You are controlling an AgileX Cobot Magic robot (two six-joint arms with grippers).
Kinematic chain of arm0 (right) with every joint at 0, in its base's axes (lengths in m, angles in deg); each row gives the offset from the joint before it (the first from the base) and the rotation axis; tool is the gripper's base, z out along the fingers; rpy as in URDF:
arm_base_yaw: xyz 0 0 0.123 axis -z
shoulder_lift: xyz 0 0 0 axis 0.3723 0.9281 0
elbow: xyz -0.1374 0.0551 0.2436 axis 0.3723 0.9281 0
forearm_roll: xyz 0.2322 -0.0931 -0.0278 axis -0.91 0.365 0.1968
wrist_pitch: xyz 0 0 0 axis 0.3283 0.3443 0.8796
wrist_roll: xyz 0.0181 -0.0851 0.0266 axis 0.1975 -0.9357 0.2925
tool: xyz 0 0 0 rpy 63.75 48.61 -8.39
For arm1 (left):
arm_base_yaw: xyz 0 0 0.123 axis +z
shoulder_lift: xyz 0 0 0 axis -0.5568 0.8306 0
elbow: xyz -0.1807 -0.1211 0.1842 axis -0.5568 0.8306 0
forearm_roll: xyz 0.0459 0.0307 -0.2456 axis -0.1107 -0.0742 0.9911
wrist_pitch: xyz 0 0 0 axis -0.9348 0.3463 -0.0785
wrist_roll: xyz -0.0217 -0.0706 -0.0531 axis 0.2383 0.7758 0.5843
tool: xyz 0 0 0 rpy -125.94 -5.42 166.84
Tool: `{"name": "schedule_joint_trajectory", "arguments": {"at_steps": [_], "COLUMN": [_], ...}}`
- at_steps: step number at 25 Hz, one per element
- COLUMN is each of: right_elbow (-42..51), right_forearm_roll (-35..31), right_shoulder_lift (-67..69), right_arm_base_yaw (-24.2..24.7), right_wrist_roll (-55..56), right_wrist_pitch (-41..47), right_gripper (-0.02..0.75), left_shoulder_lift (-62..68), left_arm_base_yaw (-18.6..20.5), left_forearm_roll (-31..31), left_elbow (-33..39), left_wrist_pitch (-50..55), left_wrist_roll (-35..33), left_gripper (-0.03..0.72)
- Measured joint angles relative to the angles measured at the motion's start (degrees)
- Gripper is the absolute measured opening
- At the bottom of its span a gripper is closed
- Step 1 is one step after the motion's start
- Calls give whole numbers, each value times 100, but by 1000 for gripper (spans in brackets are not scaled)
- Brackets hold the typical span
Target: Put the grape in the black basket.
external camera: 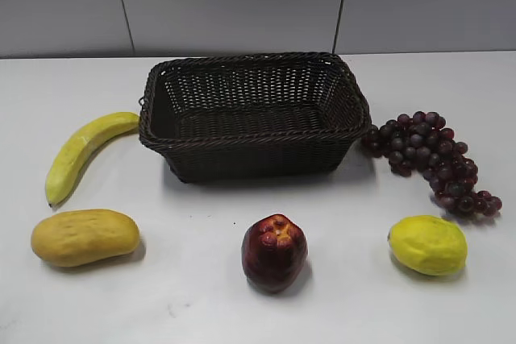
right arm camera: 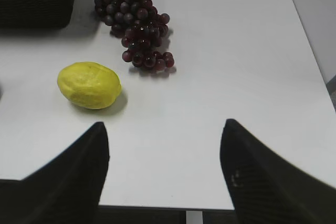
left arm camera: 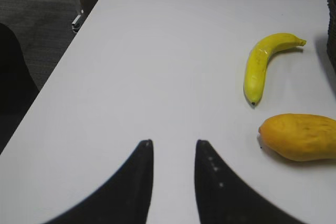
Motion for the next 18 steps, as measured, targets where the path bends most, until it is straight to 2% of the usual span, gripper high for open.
{"name": "schedule_joint_trajectory", "arguments": {"at_steps": [18], "right_elbow": [0], "right_forearm_roll": [0], "right_shoulder_lift": [0], "right_arm_base_yaw": [0], "right_wrist_roll": [0], "right_wrist_pitch": [2], "right_gripper": [499], "left_shoulder_lift": [0], "left_arm_base_yaw": [0], "left_forearm_roll": [0], "left_elbow": [0], "left_wrist_pitch": [0], "left_wrist_roll": [0], "left_gripper": [217]}}
